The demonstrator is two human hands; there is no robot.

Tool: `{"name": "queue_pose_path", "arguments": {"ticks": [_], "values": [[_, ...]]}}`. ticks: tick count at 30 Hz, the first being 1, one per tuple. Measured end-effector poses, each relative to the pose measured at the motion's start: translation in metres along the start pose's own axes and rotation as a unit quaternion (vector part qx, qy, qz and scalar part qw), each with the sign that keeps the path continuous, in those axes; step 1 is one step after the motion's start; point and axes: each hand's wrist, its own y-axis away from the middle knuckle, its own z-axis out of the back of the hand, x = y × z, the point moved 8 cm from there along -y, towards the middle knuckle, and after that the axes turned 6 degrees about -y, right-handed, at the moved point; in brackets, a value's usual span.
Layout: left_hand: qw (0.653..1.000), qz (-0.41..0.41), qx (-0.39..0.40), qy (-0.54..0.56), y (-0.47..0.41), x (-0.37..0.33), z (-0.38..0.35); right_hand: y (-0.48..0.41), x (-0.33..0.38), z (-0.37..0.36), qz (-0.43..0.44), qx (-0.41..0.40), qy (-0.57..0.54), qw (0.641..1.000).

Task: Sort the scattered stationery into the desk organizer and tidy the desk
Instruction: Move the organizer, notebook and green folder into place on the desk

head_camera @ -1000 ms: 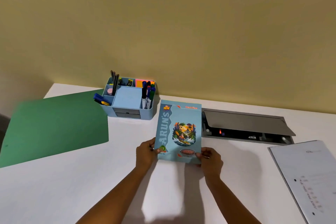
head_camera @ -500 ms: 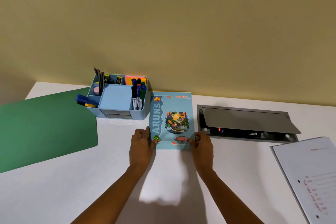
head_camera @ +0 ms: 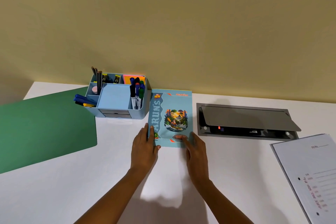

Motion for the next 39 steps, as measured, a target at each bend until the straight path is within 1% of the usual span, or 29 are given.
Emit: {"name": "queue_pose_path", "arguments": {"ticks": [1,2,3,5,10,11,13,14,16,18,21,23,25,30,34,39], "values": [[1.0,0.0,-0.001,-0.002,0.0,0.0,0.0,-0.003,-0.001,-0.001,-0.019,0.008,-0.008,1.0],[1.0,0.001,0.0,-0.003,0.0,0.001,-0.001,-0.006,0.001,0.0,-0.024,0.004,-0.01,1.0],[1.0,0.003,0.002,-0.003,0.001,0.001,-0.001,-0.009,0.001,0.0,-0.023,0.001,0.012,1.0],[1.0,0.013,0.005,0.004,0.002,0.001,-0.001,-0.013,0.001,0.0,-0.026,0.002,0.006,1.0],[0.995,0.048,-0.005,0.092,0.011,-0.003,0.014,-0.01,0.006,0.007,-0.014,0.003,-0.017,1.0],[0.994,0.048,-0.012,0.101,0.015,-0.005,0.017,-0.006,0.005,0.011,-0.01,0.01,-0.007,1.0],[0.994,0.039,-0.024,0.101,0.025,-0.009,0.022,0.007,0.001,0.02,-0.029,0.023,-0.03,0.999],[0.994,0.032,-0.026,0.1,0.031,-0.011,0.022,0.016,-0.001,0.028,-0.04,0.01,-0.041,0.998],[0.996,0.009,-0.023,0.088,0.045,-0.019,0.02,0.037,-0.006,0.045,-0.033,-0.03,-0.017,0.999],[0.996,-0.01,-0.016,0.082,0.061,-0.029,0.019,0.058,-0.012,0.058,-0.033,-0.052,-0.005,0.998],[0.993,-0.018,-0.013,0.118,0.09,-0.049,0.019,0.09,-0.018,0.084,-0.031,-0.084,0.002,0.996],[0.987,-0.02,0.003,0.16,0.109,-0.064,0.016,0.113,-0.022,0.1,-0.029,-0.107,0.01,0.994],[0.981,-0.019,0.032,0.192,0.125,-0.078,0.009,0.136,-0.031,0.11,-0.052,-0.126,0.012,0.991],[0.968,-0.028,0.099,0.229,0.148,-0.106,-0.01,0.185,-0.054,0.131,-0.117,-0.176,0.02,0.977],[0.96,-0.054,0.118,0.249,0.156,-0.131,-0.016,0.21,-0.069,0.148,-0.166,-0.219,0.014,0.961],[0.951,-0.077,0.124,0.273,0.156,-0.171,-0.017,0.219,-0.094,0.175,-0.183,-0.258,-0.008,0.949]]}}
